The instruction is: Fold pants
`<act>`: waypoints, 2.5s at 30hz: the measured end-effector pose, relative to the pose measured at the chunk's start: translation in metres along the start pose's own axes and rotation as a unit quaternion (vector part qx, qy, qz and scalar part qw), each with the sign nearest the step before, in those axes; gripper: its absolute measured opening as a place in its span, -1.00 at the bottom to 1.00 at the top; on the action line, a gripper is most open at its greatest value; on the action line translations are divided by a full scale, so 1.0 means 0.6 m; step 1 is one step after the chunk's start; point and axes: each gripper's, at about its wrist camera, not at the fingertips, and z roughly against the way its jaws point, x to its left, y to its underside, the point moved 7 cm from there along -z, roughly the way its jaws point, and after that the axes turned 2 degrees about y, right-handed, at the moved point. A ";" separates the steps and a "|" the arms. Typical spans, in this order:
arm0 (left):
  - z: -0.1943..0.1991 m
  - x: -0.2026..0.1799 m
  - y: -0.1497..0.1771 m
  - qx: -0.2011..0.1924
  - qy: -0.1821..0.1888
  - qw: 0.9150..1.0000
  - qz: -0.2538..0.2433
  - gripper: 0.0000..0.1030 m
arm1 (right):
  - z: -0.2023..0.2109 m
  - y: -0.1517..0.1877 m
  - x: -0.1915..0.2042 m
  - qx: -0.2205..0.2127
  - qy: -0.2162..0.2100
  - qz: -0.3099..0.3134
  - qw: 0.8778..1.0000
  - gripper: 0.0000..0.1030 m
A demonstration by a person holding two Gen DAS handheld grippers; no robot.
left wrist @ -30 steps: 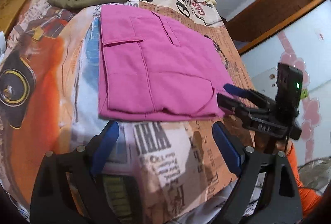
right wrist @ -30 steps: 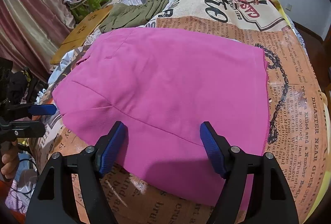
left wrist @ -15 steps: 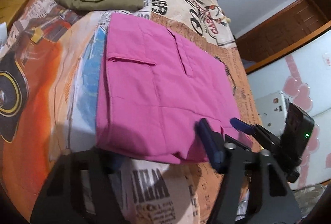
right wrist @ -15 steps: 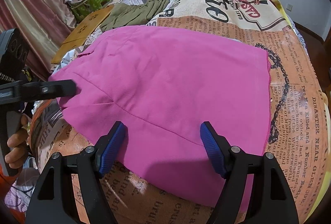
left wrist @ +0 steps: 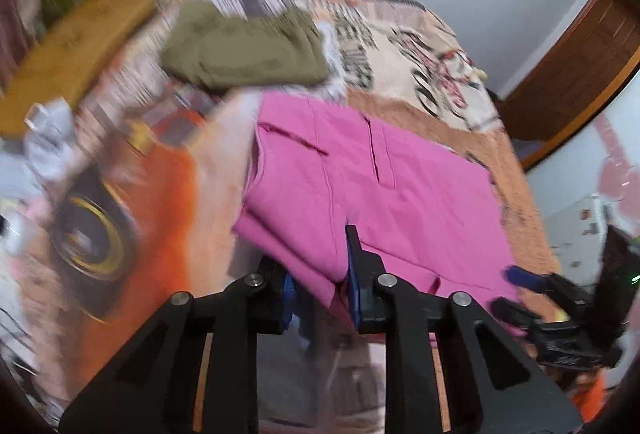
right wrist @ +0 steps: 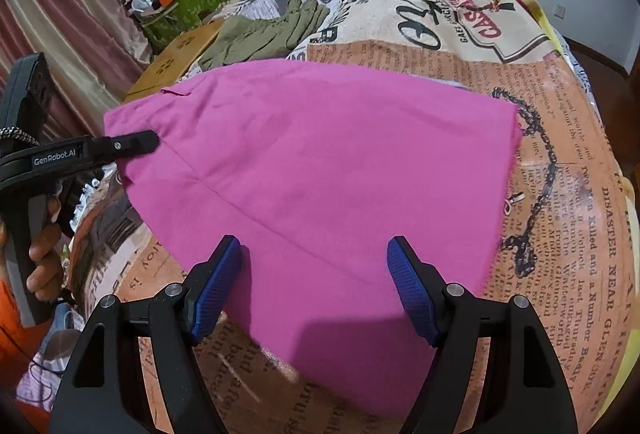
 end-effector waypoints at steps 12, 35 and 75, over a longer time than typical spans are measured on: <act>0.075 0.010 -0.033 -0.084 -0.084 0.987 -0.107 -0.66 | -0.011 0.010 -0.017 0.010 -0.001 -0.012 1.000 0.40; 0.030 -0.252 -0.028 0.017 0.129 0.970 -0.206 -0.77 | -0.014 0.014 -0.017 0.004 -0.003 -0.007 1.000 0.41; -0.079 -0.153 -0.140 0.018 0.012 0.979 -0.202 0.64 | 0.003 0.013 -0.042 -0.007 0.005 -0.030 0.999 0.41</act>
